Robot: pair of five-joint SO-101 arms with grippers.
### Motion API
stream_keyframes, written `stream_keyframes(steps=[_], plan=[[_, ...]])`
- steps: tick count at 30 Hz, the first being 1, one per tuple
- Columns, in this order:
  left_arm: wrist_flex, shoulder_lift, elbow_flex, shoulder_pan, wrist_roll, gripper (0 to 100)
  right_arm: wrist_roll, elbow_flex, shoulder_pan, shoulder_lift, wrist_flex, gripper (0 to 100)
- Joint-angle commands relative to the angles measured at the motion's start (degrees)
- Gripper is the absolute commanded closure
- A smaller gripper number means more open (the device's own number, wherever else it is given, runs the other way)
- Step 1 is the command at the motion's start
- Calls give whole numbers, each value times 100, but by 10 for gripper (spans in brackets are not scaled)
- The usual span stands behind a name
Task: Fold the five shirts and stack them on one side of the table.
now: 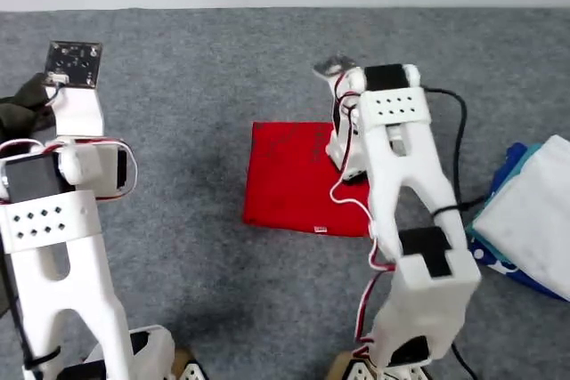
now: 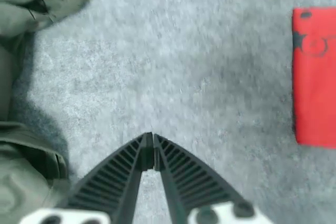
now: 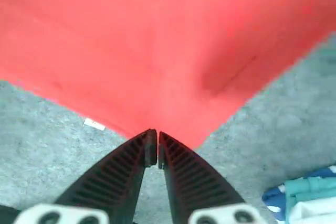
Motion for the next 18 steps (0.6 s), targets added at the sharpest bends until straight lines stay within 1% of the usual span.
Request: stream_keyframes(steps=[1,4,6,9,12,15,18], plan=[[325,-176,-180,-44,-9,994,-114,-26,-22,-470,277,875],[378,-176,-22,-44,-53,992,-835,-26,4,-330,242,767],[378,-176,127,-53,-123,992,-1248,-26,-22,-145,75,725],[571,-176,224,-53,-492,992,-1952,-35,-84,189,-382,718],[686,-176,189,-53,-554,993,-2664,-44,-127,444,-743,716],[695,-176,101,-62,-536,993,-2980,-44,-119,629,-936,677],[695,-158,-92,-237,-536,993,-3191,-44,-119,796,-1059,625]])
